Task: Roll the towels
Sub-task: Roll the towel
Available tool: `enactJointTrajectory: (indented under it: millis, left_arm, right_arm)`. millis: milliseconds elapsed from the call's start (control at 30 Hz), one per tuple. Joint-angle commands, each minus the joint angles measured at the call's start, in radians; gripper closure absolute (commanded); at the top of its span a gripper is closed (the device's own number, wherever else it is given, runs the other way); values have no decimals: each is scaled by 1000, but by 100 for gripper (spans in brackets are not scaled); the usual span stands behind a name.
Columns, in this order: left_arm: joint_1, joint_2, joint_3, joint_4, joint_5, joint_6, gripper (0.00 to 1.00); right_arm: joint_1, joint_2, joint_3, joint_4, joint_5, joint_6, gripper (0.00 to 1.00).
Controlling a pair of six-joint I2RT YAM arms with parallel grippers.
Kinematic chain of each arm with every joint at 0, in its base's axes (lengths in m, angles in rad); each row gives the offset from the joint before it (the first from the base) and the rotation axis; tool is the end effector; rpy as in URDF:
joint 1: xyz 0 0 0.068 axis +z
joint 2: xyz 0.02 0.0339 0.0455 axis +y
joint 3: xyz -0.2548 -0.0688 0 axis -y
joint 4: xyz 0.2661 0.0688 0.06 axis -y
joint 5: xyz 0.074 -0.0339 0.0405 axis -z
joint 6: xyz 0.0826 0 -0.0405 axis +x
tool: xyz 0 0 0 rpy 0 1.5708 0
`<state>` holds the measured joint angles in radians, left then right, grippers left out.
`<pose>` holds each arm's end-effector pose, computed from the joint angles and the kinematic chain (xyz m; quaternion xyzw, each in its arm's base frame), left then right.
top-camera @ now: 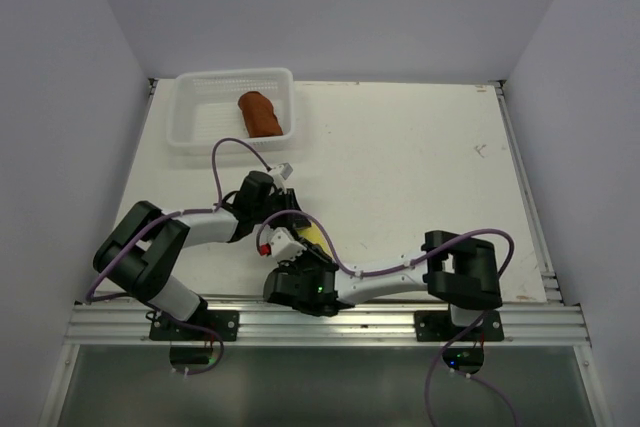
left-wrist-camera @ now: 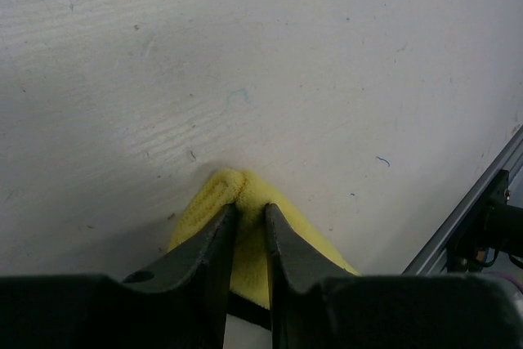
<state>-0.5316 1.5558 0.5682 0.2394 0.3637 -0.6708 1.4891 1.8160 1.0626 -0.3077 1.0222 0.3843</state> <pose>0.2641 -0.1894 0.0763 0.0094 0.9043 -0.3591 0.2305 0.1008 0.3671 0.1202 -0.3379 0.7832 -0.1033 0.5116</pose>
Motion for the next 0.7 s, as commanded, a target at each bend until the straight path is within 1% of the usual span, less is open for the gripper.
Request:
enactJointTrajectory:
  millis: [0,100,133,233,267,300,333,367,400,467,500,667]
  left_arm:
    - [-4,58,-57,-135,-106,34,74]
    - [-4,55,-64,-134,-106,31,74]
    - [-4,52,-67,-134,-105,31,74]
    - [-4,49,-73,-132,-106,31,74]
    - [-4,49,-74,-132,-106,30,74]
    - [-2,49,-77,-132,-108,31,74]
    - [-4,47,-79,-130,-108,30,74]
    - [-4,46,-80,-129,-106,30,74]
    - [-4,44,-85,-127,-108,27,74]
    - [-4,40,-88,-123,-108,25,75]
    - [-4,39,-90,-123,-106,27,75]
    - [-4,30,-96,-117,-101,19,75]
  right_arm:
    - [-15,-104,-30,39,-42,76,63]
    - [-33,-200,-79,77,-103,103,62]
    - [-42,-258,-111,90,-129,111,62]
    - [-99,-352,-176,142,-252,154,65]
    - [-125,-374,-191,162,-348,187,67]
    - [-179,-389,-203,168,-388,212,68]
    - [-206,-402,-232,177,-425,234,68]
    - [-234,-421,-248,212,-526,258,68]
    - [-286,-423,-260,228,-566,272,69]
    - [-329,-420,-282,258,-641,307,68]
    - [-364,-411,-288,269,-713,315,68]
    - [-415,-357,-320,302,-810,381,68]
